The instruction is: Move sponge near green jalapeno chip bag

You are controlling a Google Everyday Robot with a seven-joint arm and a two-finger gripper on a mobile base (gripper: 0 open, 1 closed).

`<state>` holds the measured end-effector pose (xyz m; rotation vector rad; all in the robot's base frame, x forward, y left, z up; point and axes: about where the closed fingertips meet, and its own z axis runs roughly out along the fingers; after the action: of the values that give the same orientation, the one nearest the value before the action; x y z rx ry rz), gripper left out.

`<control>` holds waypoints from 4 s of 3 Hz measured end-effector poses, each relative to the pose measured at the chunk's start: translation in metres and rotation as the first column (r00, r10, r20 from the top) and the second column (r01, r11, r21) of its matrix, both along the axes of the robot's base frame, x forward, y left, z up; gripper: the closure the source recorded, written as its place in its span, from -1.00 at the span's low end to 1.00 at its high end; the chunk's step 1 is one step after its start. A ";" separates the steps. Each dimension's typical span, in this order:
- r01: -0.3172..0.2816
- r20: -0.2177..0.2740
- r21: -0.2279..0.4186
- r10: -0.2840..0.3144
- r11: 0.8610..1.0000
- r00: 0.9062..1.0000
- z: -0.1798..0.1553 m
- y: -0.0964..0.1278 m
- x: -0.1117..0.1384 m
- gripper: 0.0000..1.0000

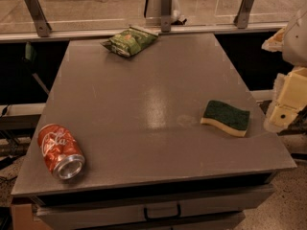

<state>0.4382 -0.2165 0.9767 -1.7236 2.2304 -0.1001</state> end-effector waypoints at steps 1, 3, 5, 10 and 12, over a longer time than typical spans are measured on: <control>0.000 0.000 0.000 0.000 1.000 1.000 0.000 0.000 0.000 -1.00; 0.036 0.001 0.109 -0.036 0.993 0.999 -0.061 -0.003 0.022 -1.00; 0.062 -0.011 0.221 -0.061 0.973 0.998 -0.122 -0.006 0.061 -1.00; 0.070 0.018 0.304 -0.079 0.950 0.997 -0.112 -0.008 0.073 0.79; 0.041 0.128 0.319 -0.086 0.947 0.988 -0.059 -0.020 0.080 1.00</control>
Offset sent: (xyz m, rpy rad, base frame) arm 0.0207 -0.0039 -0.0708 0.0930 0.0358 -0.0679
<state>0.5180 -0.2362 0.9180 -1.4295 2.0684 0.1121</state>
